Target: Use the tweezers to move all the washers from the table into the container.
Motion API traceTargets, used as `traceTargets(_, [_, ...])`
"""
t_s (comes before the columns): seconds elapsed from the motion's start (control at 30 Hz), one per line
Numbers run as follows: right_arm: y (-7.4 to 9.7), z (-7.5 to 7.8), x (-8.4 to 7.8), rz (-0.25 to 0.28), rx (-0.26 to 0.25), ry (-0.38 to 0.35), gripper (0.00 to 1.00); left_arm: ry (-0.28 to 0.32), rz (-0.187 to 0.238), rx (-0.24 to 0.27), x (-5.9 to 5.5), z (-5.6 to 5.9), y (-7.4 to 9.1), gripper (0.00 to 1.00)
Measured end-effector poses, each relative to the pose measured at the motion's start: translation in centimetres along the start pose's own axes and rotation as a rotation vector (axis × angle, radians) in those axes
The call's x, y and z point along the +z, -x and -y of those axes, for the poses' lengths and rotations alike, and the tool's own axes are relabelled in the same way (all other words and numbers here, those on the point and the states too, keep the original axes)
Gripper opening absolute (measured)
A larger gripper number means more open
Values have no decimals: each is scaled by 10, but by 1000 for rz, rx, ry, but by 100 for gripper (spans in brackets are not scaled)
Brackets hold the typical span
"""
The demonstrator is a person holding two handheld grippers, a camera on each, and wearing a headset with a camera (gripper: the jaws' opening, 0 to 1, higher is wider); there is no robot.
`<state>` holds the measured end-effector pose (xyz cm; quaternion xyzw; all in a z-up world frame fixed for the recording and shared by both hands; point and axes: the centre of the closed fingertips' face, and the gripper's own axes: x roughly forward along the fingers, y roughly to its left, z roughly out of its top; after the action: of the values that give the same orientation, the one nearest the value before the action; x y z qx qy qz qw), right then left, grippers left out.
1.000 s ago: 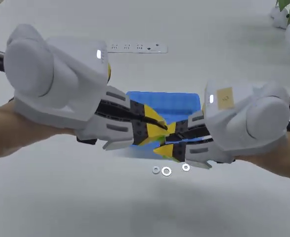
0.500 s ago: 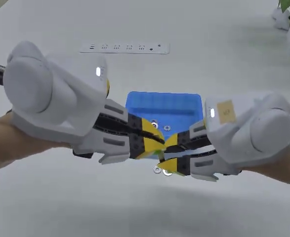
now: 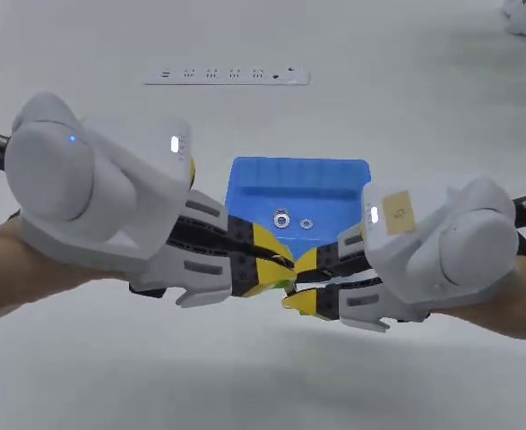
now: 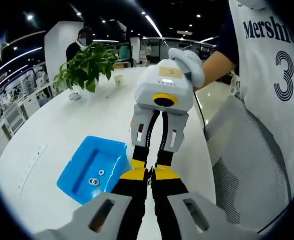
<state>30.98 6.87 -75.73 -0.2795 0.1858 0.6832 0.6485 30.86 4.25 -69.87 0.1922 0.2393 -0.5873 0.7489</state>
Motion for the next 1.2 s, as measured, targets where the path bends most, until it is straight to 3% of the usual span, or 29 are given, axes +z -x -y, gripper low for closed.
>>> traceTargets(0.2, [-6,2,-5,-11,-2,1,12,6,-22,-4,-7,-2,-4,7])
traceTargets(0.4, [-11,6,-6,-7,-2,-19,12,16,-24,-2,-11,-8,-6,7])
traceTargets(1.2, [-18,5,-15,-3,7,-56,12,48,-22,-9,-18,-10,-12,7])
